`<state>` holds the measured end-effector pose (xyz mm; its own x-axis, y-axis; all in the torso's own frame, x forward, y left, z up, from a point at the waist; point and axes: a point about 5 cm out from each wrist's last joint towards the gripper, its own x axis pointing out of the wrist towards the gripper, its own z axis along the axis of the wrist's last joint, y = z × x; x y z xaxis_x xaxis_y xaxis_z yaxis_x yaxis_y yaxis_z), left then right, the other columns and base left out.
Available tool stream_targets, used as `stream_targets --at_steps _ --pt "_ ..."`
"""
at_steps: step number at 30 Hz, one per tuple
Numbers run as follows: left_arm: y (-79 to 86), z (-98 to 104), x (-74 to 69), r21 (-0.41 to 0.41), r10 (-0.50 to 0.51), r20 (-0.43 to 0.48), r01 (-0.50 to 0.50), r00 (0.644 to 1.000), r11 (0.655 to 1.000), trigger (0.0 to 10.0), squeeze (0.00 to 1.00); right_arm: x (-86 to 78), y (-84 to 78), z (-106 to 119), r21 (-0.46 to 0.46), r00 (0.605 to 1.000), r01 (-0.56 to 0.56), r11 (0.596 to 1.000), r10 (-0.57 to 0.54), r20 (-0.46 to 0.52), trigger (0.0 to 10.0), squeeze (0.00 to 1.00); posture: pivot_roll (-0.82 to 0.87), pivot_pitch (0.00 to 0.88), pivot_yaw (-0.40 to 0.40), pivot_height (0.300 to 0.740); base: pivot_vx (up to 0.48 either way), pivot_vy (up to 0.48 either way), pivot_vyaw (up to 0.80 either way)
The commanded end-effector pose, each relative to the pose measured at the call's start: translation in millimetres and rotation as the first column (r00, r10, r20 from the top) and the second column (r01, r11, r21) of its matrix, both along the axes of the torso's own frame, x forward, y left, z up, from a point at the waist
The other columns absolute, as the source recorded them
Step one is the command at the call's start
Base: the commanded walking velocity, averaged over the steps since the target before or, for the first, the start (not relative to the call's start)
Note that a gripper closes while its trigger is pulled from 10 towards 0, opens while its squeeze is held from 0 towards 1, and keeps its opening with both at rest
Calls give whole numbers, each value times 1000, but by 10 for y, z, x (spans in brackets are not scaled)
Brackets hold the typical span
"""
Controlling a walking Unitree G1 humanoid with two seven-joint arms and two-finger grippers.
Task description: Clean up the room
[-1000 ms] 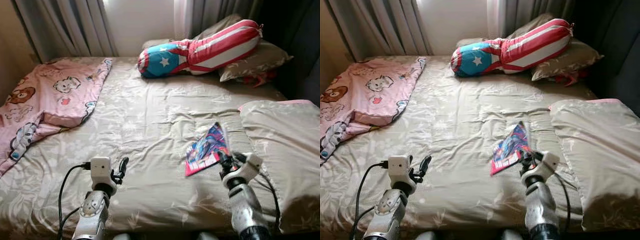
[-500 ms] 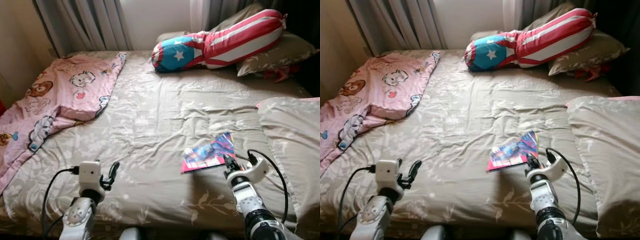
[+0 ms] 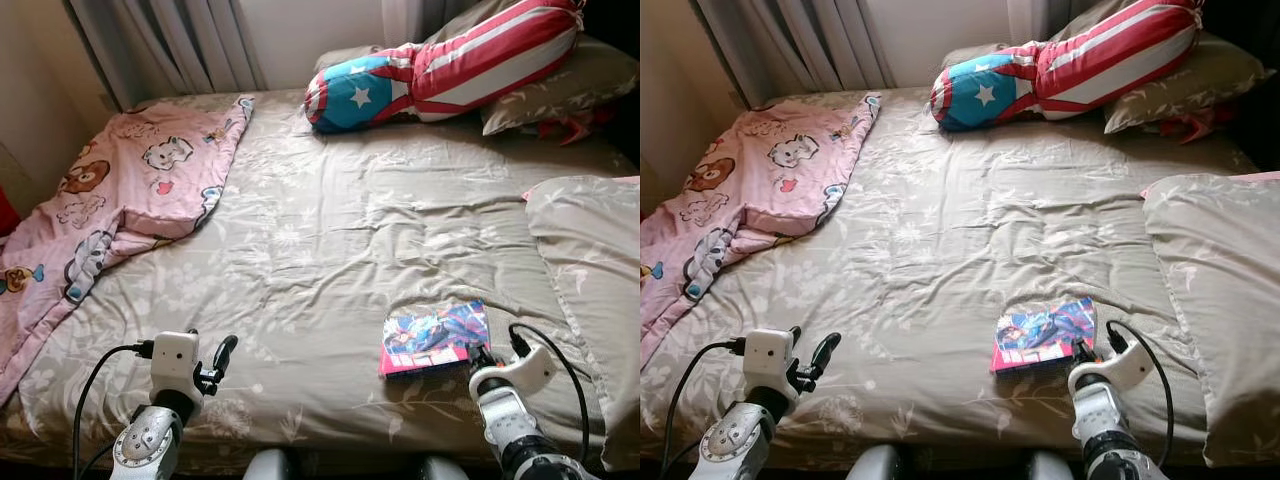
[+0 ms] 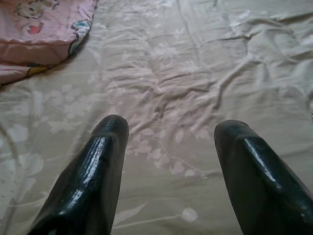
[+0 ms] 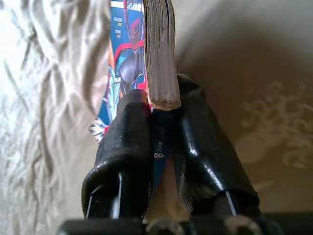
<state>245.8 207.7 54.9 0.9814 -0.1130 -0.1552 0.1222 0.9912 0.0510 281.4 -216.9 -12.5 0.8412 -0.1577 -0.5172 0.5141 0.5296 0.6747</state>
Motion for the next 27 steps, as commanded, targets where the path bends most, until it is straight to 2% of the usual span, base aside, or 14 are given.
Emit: stream_targets --at_steps 1,5,8,13,18,19,20,24,27 --pt "42 23 -15 23 -5 -6 5 1000 1000 10000 0 -16 34 -25 -3 999 -36 999 36 -16 10000 0 59 104 111 638 0 0 0" --pt "43 37 -16 26 -12 -11 12 1000 1000 10000 0 -4 94 -24 -21 991 -133 991 132 -9 10000 0 60 105 115 638 0 0 0" --pt "40 37 -23 26 -15 -15 15 1000 1000 10000 0 8 83 -7 -14 990 -141 990 141 10 10000 0 58 107 118 638 0 0 0" --pt "43 34 -29 33 -19 -23 20 1000 999 10000 0 1 -16 8 -26 997 -80 997 80 8 10000 0 54 110 123 638 0 0 0" --pt "35 37 -21 32 -22 -25 23 999 999 10000 0 -9 -13 -1 -31 996 -92 995 92 4 10000 0 56 112 125 638 0 0 0" --pt "36 37 -21 32 -22 -26 23 999 999 10000 0 -9 -13 0 -31 996 -92 995 92 5 10000 671 56 113 126 638 0 0 0" --pt "36 37 -21 32 -22 -26 23 999 999 10000 0 -10 -16 -1 -33 996 -90 995 90 4 10000 773 56 113 126 638 0 0 0" --pt "37 38 -21 33 -21 -27 22 999 999 10000 0 -9 -35 5 -31 997 -77 997 77 6 10000 773 57 113 126 638 0 0 0" --pt "33 40 -17 31 -22 -27 23 999 999 10000 0 -8 -83 16 -54 998 -55 997 55 -7 10000 733 56 114 126 638 0 0 0"
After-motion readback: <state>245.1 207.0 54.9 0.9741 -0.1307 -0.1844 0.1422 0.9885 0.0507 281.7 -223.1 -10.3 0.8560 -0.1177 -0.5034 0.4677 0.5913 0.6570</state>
